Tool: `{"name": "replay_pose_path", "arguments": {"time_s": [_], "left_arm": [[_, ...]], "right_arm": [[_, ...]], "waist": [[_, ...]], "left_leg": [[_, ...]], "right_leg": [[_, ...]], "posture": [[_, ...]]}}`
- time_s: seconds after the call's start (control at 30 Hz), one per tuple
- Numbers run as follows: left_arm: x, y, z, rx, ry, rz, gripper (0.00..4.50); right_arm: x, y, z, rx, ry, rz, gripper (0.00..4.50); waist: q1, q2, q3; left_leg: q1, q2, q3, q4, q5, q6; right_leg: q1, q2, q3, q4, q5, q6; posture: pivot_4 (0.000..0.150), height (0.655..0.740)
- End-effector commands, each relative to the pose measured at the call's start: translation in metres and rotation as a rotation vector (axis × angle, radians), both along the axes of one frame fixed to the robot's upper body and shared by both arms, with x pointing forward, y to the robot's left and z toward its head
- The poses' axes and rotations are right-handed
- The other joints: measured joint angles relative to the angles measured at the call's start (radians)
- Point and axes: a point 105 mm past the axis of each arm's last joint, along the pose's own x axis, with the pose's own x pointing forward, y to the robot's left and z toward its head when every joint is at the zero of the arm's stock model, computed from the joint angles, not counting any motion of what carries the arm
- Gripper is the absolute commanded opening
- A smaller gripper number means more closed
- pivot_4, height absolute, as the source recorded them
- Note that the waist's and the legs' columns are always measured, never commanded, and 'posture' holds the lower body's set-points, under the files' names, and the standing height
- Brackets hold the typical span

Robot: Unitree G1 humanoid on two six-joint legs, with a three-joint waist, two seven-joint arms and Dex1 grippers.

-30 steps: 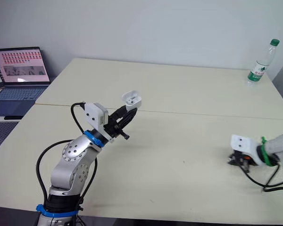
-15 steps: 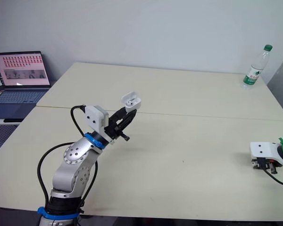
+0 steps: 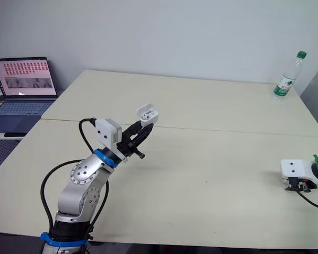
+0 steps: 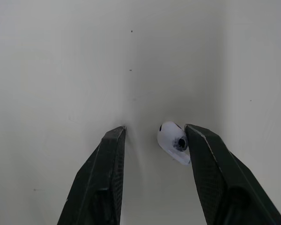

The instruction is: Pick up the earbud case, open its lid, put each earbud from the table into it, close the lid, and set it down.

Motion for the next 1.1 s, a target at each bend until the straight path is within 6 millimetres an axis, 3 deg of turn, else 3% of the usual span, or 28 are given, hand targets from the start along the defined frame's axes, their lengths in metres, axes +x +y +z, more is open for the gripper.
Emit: {"name": "replay_pose_path", "arguments": {"time_s": [0.03, 1.1], "left_arm": [[-0.005, -0.004, 0.017, -0.004, -0.066, -0.022, 0.76], [-0.005, -0.004, 0.014, -0.016, -0.066, -0.017, 0.76]], "right_arm": [[-0.009, -0.009, -0.017, -0.042, 0.069, -0.028, 2.05], [-0.036, 0.004, 0.005, 0.018, 0.133, -0.011, 2.05]], "waist": [[0.000, -0.001, 0.000], [0.001, 0.003, 0.002]], "left_leg": [[0.000, 0.000, 0.000, 0.000, 0.000, 0.000], [-0.001, 0.000, -0.001, -0.003, 0.000, 0.000]], "right_leg": [[0.000, 0.000, 0.000, 0.000, 0.000, 0.000], [-0.002, 0.000, -0.001, 0.001, -0.001, -0.001]], "posture": [[0.150, 0.7400], [0.150, 0.7400]]}}
